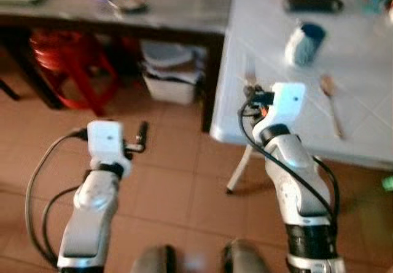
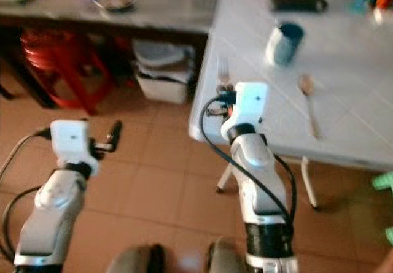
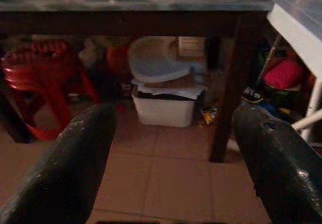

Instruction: Setting the table

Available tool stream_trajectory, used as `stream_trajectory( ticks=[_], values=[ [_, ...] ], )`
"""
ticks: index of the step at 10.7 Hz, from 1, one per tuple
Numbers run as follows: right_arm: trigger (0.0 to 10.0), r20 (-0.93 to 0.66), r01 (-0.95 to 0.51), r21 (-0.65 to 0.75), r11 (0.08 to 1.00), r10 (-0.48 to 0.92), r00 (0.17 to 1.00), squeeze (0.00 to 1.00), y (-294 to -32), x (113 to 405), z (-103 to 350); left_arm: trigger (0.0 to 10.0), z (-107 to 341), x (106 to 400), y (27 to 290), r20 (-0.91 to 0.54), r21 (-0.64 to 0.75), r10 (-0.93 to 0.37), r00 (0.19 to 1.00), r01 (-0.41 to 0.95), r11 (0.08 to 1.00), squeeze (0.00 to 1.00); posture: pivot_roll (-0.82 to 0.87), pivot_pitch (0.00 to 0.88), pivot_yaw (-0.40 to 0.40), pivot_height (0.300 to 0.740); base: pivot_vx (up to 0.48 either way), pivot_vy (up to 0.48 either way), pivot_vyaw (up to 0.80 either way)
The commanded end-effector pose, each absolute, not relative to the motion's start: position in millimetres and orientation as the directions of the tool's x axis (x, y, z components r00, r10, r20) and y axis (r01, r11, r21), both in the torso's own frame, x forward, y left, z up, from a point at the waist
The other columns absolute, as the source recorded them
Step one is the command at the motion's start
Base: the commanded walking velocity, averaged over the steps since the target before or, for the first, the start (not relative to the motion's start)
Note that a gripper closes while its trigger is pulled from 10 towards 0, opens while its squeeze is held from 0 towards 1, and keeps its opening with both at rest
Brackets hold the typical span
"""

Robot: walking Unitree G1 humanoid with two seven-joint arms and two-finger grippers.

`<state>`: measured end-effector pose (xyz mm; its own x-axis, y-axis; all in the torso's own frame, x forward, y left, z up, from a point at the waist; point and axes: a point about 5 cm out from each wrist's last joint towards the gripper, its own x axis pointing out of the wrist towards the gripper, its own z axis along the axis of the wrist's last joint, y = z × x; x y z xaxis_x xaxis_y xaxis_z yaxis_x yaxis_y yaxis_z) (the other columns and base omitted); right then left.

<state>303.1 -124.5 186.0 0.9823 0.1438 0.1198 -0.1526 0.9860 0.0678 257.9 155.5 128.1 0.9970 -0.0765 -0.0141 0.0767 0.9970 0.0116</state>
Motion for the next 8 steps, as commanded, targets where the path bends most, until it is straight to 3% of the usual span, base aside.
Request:
stream_trajectory(
  ticks=[1, 8],
  values=[
    [0.0, 0.136, -0.111, 0.059, 0.992, 0.102, 0.985, 0.0, -134, 302, 189, 10.0, 127, 258, 151, -0.021, 0.014, -0.091, 0.996, 0.092, 0.996, 0.0, -0.05, 0.144, 0.042, 0.74, 0.292, 0.379, 0.0],
    [0.0, 0.155, -0.033, 0.031, 0.999, 0.027, 0.987, 0.0, -145, 301, 188, 10.0, 127, 258, 147, -0.015, 0.012, -0.113, 0.994, 0.113, 0.994, 0.0, -0.06, 0.151, 0.043, 0.74, 0.38, 0.292, 0.0]
  ],
)
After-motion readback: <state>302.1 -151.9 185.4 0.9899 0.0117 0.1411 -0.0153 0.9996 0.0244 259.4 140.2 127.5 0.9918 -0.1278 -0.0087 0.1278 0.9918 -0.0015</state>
